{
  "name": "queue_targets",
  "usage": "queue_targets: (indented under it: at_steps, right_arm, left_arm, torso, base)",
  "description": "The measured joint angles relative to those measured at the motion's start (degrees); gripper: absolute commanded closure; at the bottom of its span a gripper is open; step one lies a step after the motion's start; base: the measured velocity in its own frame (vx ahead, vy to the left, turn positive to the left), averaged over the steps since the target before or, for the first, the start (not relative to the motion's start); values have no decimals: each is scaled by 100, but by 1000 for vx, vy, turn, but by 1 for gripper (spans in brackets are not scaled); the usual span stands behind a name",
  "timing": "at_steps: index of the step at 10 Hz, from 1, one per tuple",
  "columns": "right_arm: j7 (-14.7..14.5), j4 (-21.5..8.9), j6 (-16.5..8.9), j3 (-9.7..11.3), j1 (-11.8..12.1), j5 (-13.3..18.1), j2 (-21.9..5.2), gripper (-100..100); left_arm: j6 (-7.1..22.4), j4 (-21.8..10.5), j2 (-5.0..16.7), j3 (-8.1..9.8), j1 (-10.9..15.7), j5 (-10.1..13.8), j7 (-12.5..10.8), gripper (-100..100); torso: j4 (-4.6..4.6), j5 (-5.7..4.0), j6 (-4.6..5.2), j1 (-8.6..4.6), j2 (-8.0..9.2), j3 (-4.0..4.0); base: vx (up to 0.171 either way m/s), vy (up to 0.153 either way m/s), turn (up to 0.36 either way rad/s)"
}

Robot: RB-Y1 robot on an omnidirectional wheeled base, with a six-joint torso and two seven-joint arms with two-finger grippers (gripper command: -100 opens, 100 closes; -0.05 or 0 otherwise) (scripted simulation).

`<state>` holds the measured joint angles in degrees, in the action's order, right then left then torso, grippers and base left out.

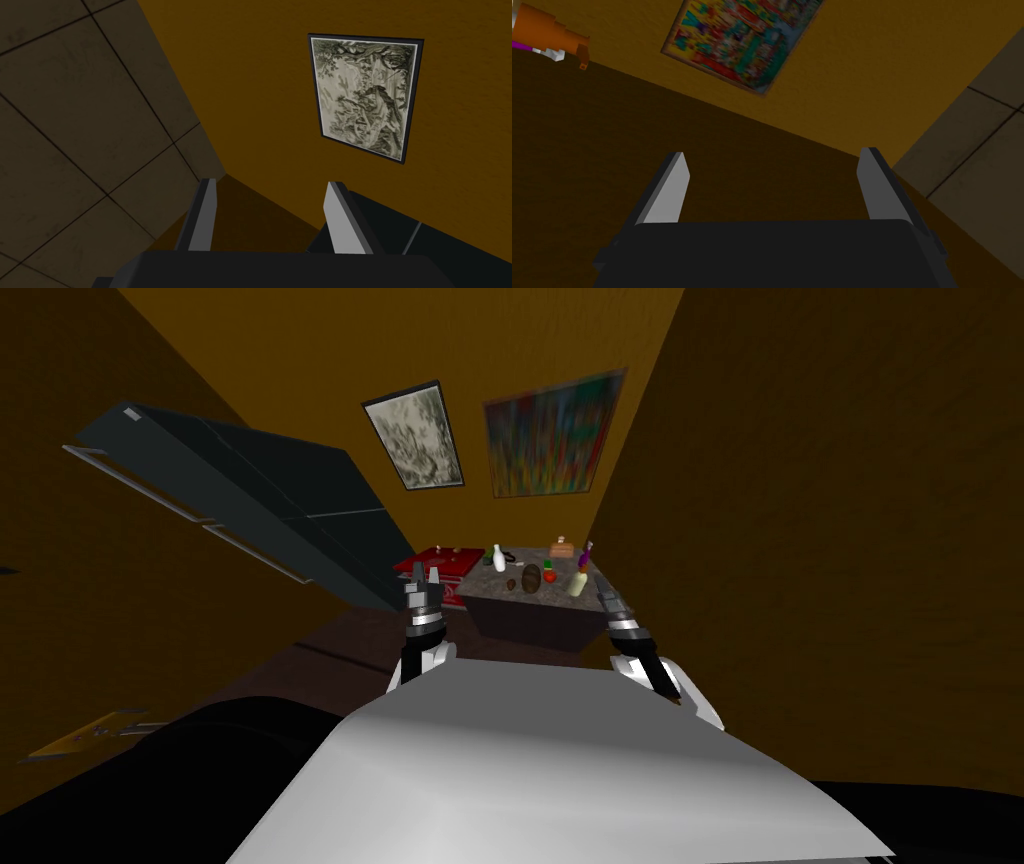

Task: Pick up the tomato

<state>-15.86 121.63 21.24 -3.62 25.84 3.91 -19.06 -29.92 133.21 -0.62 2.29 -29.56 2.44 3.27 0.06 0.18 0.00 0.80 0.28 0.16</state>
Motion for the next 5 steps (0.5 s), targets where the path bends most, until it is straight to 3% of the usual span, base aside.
queue_targets:
  at_steps: [4, 5]
  right_arm:
    - [-532, -393, -296, 52, -131, 338, -386, -100]
    - [-657, -528, -389, 45, -213, 420, -523, -100]
  left_arm:
    - [0, 0, 1, 0, 0, 0, 0, 0]
    - [0, 0, 1, 1, 0, 0, 0, 0]
  torso:
    - [1, -3, 0, -19, -3, 0]
    - [-2, -4, 0, -27, -12, -6]
  base:
    - [-72, 144, -26]
    - [-74, 214, -17]
